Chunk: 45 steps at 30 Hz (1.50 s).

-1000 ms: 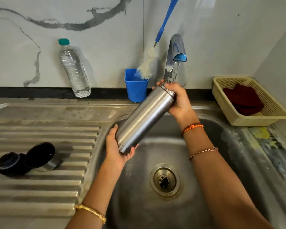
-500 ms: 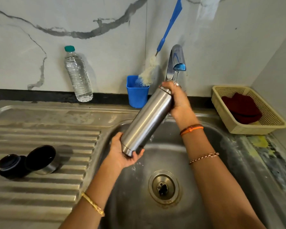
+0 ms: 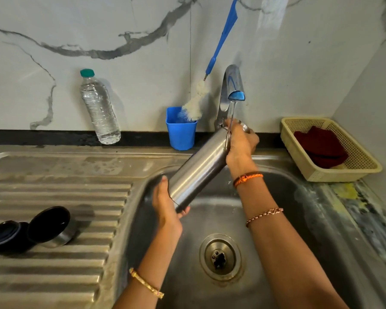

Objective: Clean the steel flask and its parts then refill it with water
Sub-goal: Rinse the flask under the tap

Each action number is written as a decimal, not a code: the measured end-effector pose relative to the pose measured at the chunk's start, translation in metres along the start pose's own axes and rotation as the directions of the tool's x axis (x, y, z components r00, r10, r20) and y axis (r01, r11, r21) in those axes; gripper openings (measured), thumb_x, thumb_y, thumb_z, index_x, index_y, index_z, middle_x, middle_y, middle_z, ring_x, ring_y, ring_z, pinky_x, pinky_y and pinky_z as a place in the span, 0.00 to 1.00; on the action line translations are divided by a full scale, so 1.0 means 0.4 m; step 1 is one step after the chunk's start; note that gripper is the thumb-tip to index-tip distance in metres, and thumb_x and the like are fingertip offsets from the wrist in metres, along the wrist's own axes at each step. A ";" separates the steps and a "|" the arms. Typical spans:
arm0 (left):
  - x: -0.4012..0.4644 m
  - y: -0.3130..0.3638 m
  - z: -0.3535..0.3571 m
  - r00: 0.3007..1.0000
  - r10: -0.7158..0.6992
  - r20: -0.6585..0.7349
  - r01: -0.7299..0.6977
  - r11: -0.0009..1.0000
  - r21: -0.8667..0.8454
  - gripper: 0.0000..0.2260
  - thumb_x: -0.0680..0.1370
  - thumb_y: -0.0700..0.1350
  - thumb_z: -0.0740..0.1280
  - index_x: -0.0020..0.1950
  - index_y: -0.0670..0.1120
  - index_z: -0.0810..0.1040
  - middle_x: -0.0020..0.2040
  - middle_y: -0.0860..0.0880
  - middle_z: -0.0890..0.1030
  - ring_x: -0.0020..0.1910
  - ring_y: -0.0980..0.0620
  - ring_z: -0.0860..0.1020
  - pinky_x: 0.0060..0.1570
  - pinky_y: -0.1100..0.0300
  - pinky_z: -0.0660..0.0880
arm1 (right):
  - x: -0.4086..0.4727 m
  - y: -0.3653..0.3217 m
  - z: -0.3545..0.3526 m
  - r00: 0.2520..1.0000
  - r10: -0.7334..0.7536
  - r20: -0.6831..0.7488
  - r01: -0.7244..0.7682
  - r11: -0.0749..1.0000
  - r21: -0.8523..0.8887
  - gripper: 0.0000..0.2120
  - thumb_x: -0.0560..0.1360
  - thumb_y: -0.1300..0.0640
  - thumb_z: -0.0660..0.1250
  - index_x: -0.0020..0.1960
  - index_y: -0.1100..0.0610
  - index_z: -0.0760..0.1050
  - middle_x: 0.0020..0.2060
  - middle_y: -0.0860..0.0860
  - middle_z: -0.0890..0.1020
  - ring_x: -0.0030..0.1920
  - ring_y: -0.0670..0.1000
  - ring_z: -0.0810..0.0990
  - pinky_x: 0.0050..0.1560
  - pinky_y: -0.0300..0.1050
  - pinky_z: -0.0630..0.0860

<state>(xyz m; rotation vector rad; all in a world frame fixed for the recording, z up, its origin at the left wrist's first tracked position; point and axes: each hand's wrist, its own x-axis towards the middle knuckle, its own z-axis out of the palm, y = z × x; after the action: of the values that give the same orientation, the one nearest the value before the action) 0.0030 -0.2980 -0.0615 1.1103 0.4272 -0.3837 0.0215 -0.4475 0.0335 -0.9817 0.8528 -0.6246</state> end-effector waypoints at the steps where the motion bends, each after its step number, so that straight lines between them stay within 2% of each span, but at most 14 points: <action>1: -0.002 -0.003 0.007 0.986 0.169 0.007 -0.169 0.986 -0.003 0.08 0.77 0.52 0.62 0.52 0.49 0.73 0.48 0.44 0.76 0.41 0.50 0.76 0.31 0.60 0.74 | -0.001 0.004 -0.004 0.998 -0.031 -0.055 0.033 0.999 0.026 0.13 0.69 0.57 0.73 0.49 0.56 0.72 0.44 0.51 0.78 0.46 0.51 0.77 0.53 0.45 0.75; 3: -0.005 -0.002 0.018 0.951 0.285 0.117 -0.284 0.959 -0.029 0.04 0.75 0.51 0.63 0.49 0.53 0.72 0.53 0.45 0.75 0.48 0.48 0.77 0.38 0.53 0.77 | 0.009 0.006 -0.013 0.984 -0.154 -0.086 0.155 0.988 0.008 0.16 0.70 0.56 0.71 0.55 0.55 0.70 0.46 0.50 0.77 0.49 0.51 0.77 0.54 0.45 0.74; 5: 0.000 -0.001 0.029 0.951 0.217 0.218 -0.206 0.976 -0.072 0.08 0.73 0.53 0.63 0.50 0.53 0.72 0.53 0.46 0.77 0.49 0.47 0.78 0.39 0.51 0.78 | 0.015 0.004 -0.022 0.915 -0.391 -0.098 0.379 0.917 -0.123 0.22 0.73 0.56 0.68 0.64 0.55 0.67 0.53 0.49 0.75 0.57 0.50 0.75 0.57 0.44 0.72; 9: 0.012 0.003 0.054 0.974 0.063 0.220 -0.044 0.995 -0.089 0.09 0.78 0.54 0.59 0.48 0.50 0.73 0.44 0.46 0.79 0.41 0.49 0.79 0.38 0.53 0.76 | 0.016 0.021 -0.048 0.533 -0.834 0.145 0.709 0.347 -0.614 0.25 0.75 0.54 0.59 0.70 0.58 0.64 0.71 0.56 0.65 0.72 0.54 0.61 0.71 0.51 0.56; 13: 0.017 -0.003 0.071 0.985 0.035 0.171 -0.024 0.998 -0.064 0.10 0.78 0.53 0.58 0.45 0.50 0.74 0.42 0.46 0.79 0.40 0.48 0.78 0.37 0.55 0.74 | 0.025 0.077 -0.104 0.371 -0.723 0.582 0.643 -0.252 -0.723 0.25 0.75 0.49 0.51 0.63 0.61 0.73 0.64 0.59 0.75 0.70 0.59 0.66 0.71 0.56 0.51; 16: 0.017 -0.005 0.089 0.978 0.128 0.165 -0.129 0.992 -0.005 0.09 0.79 0.50 0.58 0.52 0.48 0.73 0.47 0.44 0.79 0.41 0.50 0.78 0.37 0.57 0.74 | -0.012 0.176 -0.114 0.185 -0.368 0.911 0.763 -0.531 -0.369 0.24 0.73 0.50 0.51 0.56 0.60 0.78 0.51 0.57 0.82 0.58 0.56 0.78 0.67 0.52 0.57; 18: 0.012 -0.001 0.090 0.966 0.181 0.183 -0.194 0.980 0.050 0.09 0.79 0.50 0.58 0.54 0.48 0.74 0.50 0.44 0.78 0.45 0.49 0.78 0.37 0.57 0.75 | -0.011 0.182 -0.116 0.087 -0.304 0.949 0.797 -0.550 -0.249 0.22 0.72 0.49 0.52 0.52 0.59 0.80 0.45 0.55 0.84 0.48 0.55 0.82 0.59 0.50 0.63; 22: 0.024 0.031 0.067 0.949 0.276 0.151 -0.292 0.952 0.094 0.05 0.78 0.50 0.58 0.49 0.51 0.72 0.47 0.46 0.77 0.43 0.47 0.78 0.28 0.60 0.75 | 0.064 0.045 -0.140 0.368 -0.557 0.744 0.763 -0.277 -0.585 0.20 0.71 0.48 0.53 0.38 0.59 0.79 0.34 0.55 0.82 0.37 0.56 0.80 0.48 0.47 0.69; 23: 0.026 0.037 0.068 0.950 0.281 0.139 -0.294 0.952 0.088 0.05 0.78 0.50 0.58 0.48 0.51 0.72 0.46 0.46 0.77 0.42 0.47 0.78 0.29 0.59 0.75 | 0.059 0.042 -0.140 0.377 -0.594 0.711 0.736 -0.274 -0.619 0.20 0.70 0.49 0.53 0.39 0.59 0.79 0.35 0.56 0.82 0.38 0.56 0.80 0.49 0.48 0.69; 29: -0.015 0.027 0.116 0.971 0.136 0.196 -0.120 0.988 -0.092 0.12 0.79 0.52 0.57 0.47 0.49 0.78 0.40 0.50 0.81 0.41 0.52 0.79 0.38 0.59 0.75 | -0.027 0.136 -0.069 -0.082 -0.371 0.925 0.768 -0.615 -0.178 0.21 0.71 0.50 0.53 0.47 0.60 0.81 0.42 0.56 0.84 0.46 0.56 0.82 0.56 0.51 0.65; 35: -0.007 0.044 0.063 0.980 0.170 0.099 -0.168 0.985 -0.031 0.10 0.78 0.54 0.58 0.49 0.51 0.75 0.48 0.44 0.78 0.43 0.46 0.78 0.30 0.59 0.73 | 0.046 0.044 -0.118 0.207 -0.725 0.657 0.696 -0.363 -0.619 0.20 0.69 0.51 0.55 0.47 0.61 0.81 0.44 0.58 0.83 0.54 0.57 0.78 0.62 0.51 0.60; 40: -0.016 0.012 0.055 0.985 0.146 0.093 -0.144 0.989 -0.029 0.10 0.79 0.50 0.58 0.53 0.48 0.75 0.46 0.44 0.79 0.39 0.49 0.78 0.36 0.58 0.74 | -0.027 0.159 -0.100 0.000 -0.382 0.924 0.813 -0.539 -0.223 0.21 0.71 0.49 0.53 0.46 0.57 0.82 0.42 0.53 0.84 0.46 0.53 0.81 0.59 0.51 0.62; 44: -0.005 0.049 -0.002 0.973 0.223 0.052 -0.224 0.975 0.013 0.09 0.79 0.52 0.57 0.45 0.52 0.75 0.42 0.48 0.79 0.33 0.52 0.79 0.24 0.63 0.72 | 0.058 0.041 -0.132 0.419 -0.635 0.649 0.744 -0.169 -0.647 0.21 0.72 0.47 0.52 0.42 0.57 0.80 0.42 0.54 0.83 0.48 0.55 0.80 0.62 0.52 0.59; 45: -0.006 0.056 -0.002 0.978 0.204 0.046 -0.204 0.979 -0.001 0.09 0.78 0.52 0.57 0.44 0.52 0.75 0.41 0.48 0.79 0.33 0.52 0.79 0.24 0.63 0.72 | 0.056 0.048 -0.129 0.456 -0.657 0.601 0.703 -0.148 -0.695 0.21 0.71 0.46 0.52 0.44 0.57 0.80 0.43 0.55 0.83 0.51 0.56 0.80 0.64 0.55 0.59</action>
<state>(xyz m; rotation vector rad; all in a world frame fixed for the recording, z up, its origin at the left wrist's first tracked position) 0.0120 -0.2879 -0.0433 1.1353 0.2689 -0.2282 -0.0086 -0.4800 -0.0059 -2.7035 0.4778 -1.0445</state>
